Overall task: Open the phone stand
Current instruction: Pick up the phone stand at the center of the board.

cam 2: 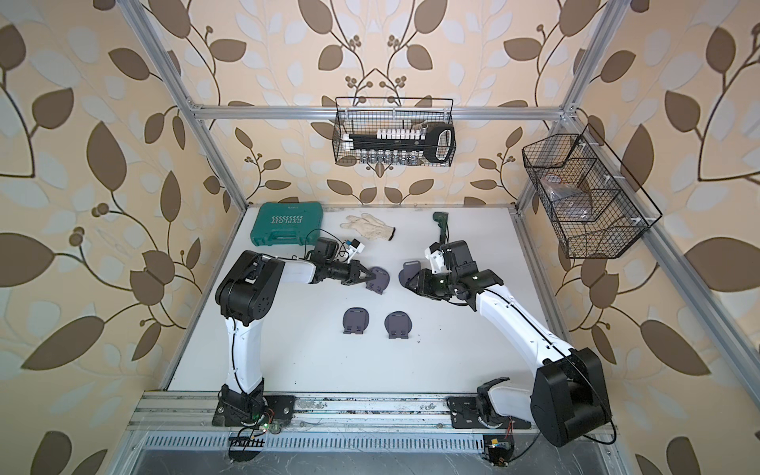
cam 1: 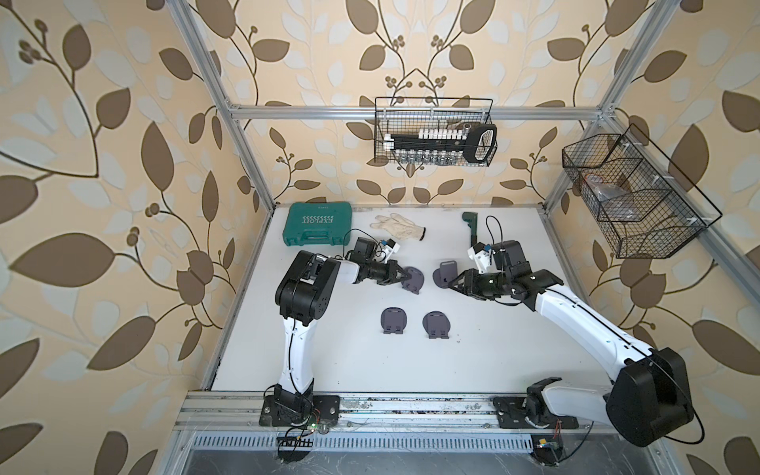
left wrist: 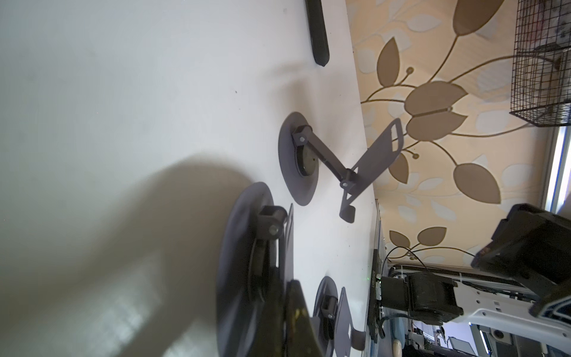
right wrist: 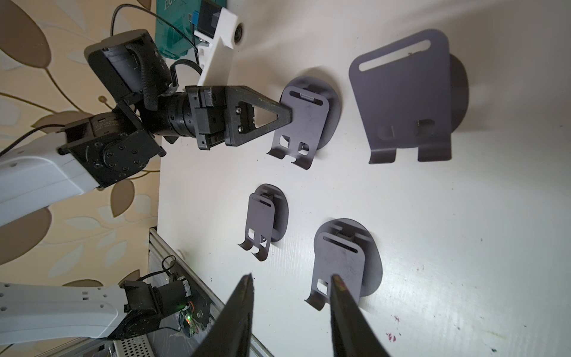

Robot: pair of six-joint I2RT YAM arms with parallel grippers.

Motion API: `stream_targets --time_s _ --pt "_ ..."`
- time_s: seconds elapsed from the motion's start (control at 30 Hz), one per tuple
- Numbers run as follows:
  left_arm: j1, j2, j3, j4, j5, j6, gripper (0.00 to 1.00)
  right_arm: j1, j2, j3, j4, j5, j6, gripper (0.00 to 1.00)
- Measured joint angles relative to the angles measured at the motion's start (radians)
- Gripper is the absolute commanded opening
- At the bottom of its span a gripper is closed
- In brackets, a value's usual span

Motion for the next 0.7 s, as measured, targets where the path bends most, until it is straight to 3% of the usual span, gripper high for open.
stream_targets --time_s 0.23,0.33,0.57,0.7 --pt "0.0 -0.097 -0.153 0.14 -0.031 -0.235 0.0 -0.002 -0.042 0.0 -0.005 -0.012 0.001 0.38" --pt "0.0 -0.165 -0.214 0.189 -0.046 -0.371 0.0 -0.027 -0.083 -0.021 0.054 -0.095 0.037 0.38" --pt "-0.001 -0.446 -0.299 0.28 -0.053 -0.631 0.0 -0.054 -0.159 -0.114 0.217 -0.255 0.174 0.42" --pt "-0.023 -0.616 -0.316 0.28 -0.056 -0.706 0.0 -0.045 -0.207 -0.148 0.326 -0.321 0.243 0.42"
